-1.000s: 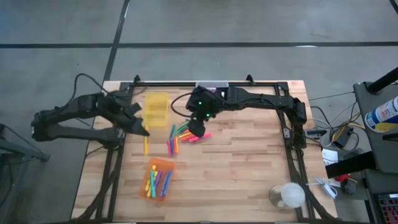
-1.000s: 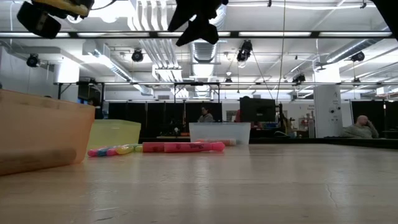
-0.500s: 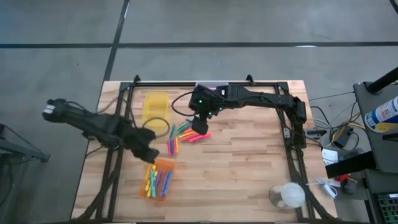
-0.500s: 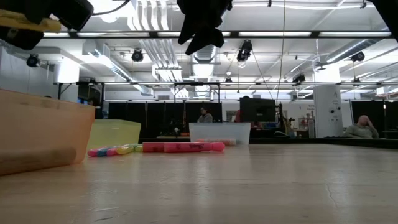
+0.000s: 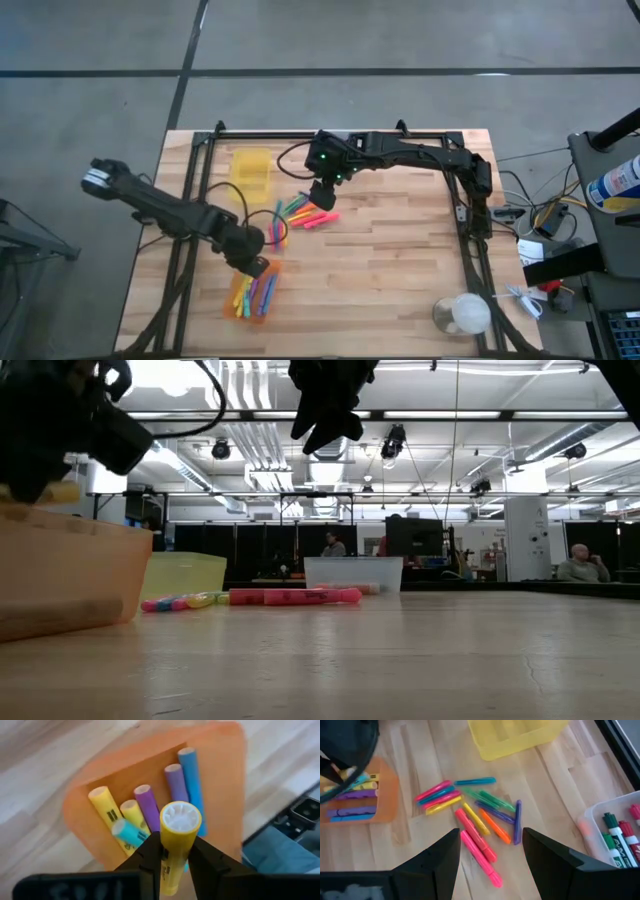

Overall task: Pick & Place Markers
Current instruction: Put the dark yellow highlighter into the orange bin, then put the pink highlighter into the orange bin

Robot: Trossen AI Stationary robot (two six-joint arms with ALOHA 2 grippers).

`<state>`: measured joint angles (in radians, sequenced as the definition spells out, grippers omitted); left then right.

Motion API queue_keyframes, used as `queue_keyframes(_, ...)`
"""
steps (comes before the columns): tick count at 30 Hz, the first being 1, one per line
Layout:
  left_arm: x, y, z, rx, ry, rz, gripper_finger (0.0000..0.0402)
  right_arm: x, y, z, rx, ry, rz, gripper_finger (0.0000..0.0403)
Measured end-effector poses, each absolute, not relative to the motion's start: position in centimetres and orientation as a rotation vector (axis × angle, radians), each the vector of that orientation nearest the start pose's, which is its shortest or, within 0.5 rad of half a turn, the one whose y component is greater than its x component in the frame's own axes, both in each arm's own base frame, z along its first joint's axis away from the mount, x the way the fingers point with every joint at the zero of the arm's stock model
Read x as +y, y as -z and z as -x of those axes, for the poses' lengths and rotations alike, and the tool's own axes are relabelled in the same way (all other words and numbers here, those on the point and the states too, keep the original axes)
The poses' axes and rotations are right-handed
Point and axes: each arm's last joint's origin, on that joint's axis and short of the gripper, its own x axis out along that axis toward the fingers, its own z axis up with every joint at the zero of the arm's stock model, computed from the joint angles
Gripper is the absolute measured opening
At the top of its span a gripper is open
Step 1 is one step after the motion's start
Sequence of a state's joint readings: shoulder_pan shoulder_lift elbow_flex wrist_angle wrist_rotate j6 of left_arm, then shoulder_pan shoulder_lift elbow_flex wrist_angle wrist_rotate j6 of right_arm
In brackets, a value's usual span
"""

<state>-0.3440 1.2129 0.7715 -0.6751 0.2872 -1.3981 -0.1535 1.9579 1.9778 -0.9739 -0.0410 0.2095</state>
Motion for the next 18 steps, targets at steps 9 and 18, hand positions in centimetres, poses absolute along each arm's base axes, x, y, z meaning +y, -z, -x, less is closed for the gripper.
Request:
queue_keyframes(9,-8.3,-20.2,-21.0,1.283,-0.331,1.195,0.0115,-6.3,-33.4,-41.5,0.932,0.209,-0.298,0.0208)
queue_keyframes(18,-8.1,-21.6,-20.5,1.222,-0.277,1.189,0.0162,-6.2,-33.3,-41.3,0.959,0.196,-0.313,0.0208)
